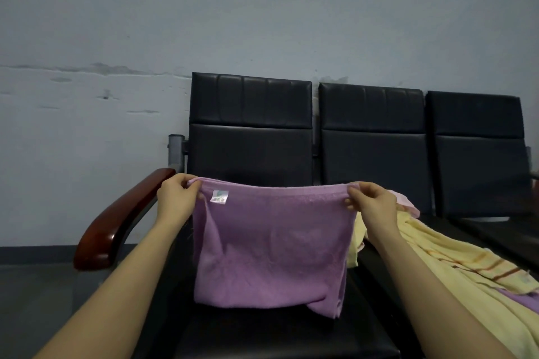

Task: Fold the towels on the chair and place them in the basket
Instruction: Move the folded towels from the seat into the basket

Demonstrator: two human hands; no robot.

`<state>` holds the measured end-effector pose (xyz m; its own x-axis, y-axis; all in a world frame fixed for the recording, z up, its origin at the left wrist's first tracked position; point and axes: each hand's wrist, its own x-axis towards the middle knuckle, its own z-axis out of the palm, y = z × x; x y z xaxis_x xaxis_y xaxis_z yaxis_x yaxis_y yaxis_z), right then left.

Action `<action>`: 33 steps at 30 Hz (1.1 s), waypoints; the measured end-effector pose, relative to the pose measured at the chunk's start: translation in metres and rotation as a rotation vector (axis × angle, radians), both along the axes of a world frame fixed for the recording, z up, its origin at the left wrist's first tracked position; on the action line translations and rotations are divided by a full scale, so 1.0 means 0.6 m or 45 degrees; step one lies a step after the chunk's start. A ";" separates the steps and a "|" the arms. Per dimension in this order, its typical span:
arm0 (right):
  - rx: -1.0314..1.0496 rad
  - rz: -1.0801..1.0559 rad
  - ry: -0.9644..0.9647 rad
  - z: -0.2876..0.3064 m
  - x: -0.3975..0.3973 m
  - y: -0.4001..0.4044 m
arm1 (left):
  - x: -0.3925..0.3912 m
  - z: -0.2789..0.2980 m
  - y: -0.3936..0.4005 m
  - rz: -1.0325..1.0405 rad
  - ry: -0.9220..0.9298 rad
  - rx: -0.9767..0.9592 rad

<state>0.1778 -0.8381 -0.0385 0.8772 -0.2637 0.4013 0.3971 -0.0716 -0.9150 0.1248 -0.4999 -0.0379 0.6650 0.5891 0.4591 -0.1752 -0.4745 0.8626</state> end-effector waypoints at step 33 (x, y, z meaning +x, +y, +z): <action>0.094 0.130 0.162 -0.067 -0.019 -0.004 | -0.038 -0.047 -0.034 0.174 -0.037 -0.102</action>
